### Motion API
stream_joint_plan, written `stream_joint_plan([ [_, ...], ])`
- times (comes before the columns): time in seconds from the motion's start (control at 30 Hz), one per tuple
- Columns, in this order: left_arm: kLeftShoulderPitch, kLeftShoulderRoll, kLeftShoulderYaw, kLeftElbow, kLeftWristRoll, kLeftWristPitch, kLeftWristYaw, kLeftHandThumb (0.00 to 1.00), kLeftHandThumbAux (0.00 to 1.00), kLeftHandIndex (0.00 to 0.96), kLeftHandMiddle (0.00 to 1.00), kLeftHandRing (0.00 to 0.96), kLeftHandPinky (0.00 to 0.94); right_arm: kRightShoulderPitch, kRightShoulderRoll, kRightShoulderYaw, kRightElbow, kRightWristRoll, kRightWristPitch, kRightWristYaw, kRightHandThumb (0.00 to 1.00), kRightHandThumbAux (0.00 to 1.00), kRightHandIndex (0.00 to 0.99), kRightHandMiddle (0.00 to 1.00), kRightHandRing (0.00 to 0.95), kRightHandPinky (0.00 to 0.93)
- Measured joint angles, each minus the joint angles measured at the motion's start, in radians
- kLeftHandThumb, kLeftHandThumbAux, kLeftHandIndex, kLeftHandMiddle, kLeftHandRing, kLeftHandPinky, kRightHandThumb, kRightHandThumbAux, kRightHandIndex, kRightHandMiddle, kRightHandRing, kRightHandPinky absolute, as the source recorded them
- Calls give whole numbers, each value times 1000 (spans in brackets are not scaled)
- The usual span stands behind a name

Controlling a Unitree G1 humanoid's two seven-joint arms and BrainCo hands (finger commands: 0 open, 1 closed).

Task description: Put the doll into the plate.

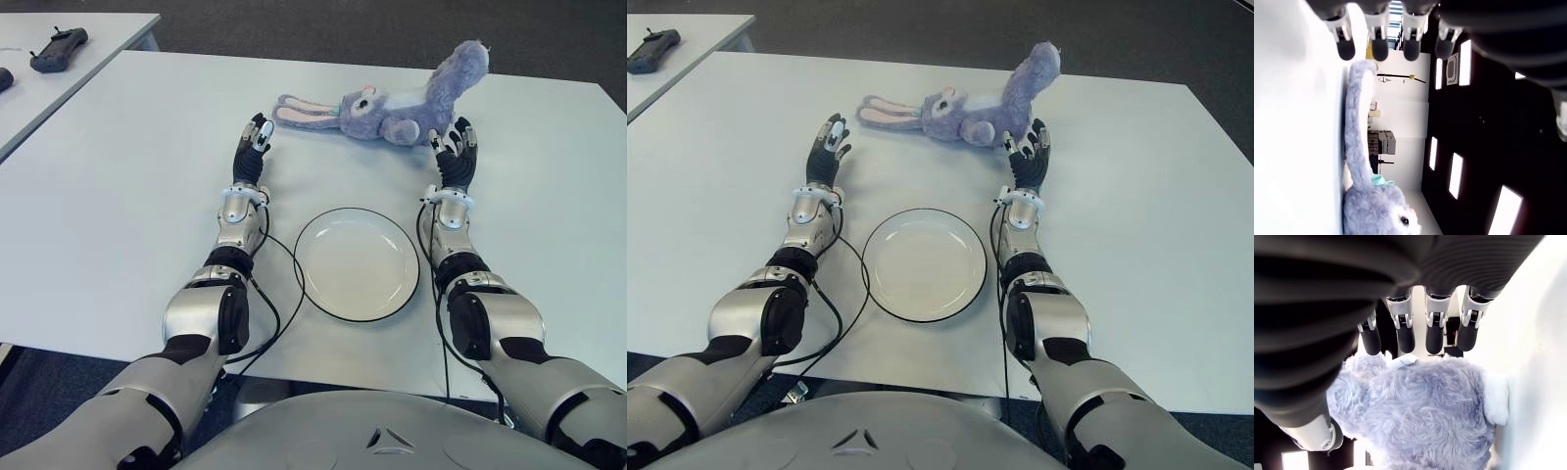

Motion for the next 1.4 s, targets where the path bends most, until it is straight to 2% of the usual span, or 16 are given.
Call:
stream_joint_plan([
  [0.27,0,0,0,0,0,0,0,0,345,0,0,0,0,0,0,-1,0,2,0,2,344,668,112,107,90,110],
  [0.8,0,0,2,0,0,0,0,0,361,0,0,0,0,0,1,-11,2,13,1,16,259,679,100,102,89,106],
  [1.4,0,-2,5,4,-2,0,0,0,375,0,0,0,0,-1,0,-25,9,13,4,25,326,712,108,104,96,122],
])
